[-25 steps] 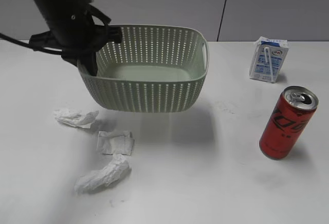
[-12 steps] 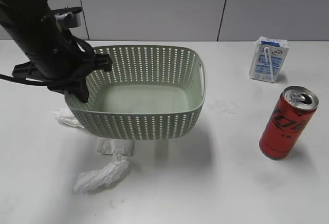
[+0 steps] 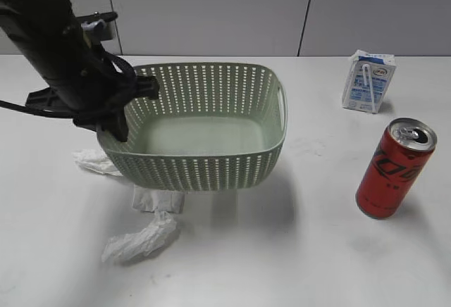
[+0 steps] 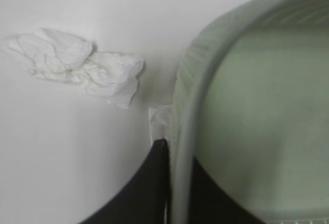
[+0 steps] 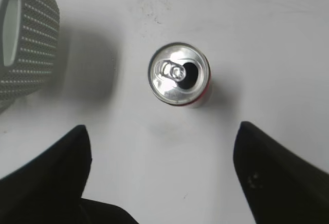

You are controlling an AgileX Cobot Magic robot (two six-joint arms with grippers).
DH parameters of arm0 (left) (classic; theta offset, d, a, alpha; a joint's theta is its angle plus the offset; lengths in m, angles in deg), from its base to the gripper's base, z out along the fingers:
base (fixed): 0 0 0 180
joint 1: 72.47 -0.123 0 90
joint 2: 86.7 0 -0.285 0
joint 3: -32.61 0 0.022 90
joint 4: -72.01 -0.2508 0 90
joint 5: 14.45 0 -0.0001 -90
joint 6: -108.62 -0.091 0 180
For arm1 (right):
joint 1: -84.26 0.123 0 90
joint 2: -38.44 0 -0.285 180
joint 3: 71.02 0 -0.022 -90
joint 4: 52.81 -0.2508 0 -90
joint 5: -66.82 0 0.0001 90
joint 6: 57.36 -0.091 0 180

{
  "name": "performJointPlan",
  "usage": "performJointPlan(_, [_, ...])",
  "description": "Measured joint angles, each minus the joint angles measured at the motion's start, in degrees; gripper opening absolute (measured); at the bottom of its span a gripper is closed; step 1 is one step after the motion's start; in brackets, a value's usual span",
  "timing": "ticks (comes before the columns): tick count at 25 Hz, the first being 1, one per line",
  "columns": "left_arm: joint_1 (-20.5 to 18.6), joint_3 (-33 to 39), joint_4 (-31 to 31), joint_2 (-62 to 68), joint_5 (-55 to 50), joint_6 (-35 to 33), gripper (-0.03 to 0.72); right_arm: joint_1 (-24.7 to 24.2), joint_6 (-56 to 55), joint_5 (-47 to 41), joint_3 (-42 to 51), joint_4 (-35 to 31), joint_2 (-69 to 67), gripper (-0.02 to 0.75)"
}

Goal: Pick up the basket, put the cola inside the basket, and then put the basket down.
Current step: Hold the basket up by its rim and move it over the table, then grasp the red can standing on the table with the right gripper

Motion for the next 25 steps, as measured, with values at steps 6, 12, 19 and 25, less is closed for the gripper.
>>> performJointPlan(6, [1.85, 0.00, 0.69, 1.18, 2.00, 0.00, -0.003, 7.25, -5.13, 2.25, -3.83, 8.17, -11.24, 0.661])
performJointPlan(12, [2.39, 0.00, 1.12, 1.18, 2.82, 0.00, -0.003, 9.79, -10.32, 6.73, -3.90, 12.54, -18.10, 0.665])
performJointPlan(19, [2.39, 0.00, 1.12, 1.18, 2.77, 0.00, -0.003, 9.79, -14.32, 8.39, -3.94, 15.89, -23.44, 0.666])
performJointPlan(25, [2.39, 0.00, 1.12, 1.18, 2.77, 0.00, -0.003, 9.79, -14.51, 9.47, -3.94, 13.77, -27.05, 0.666])
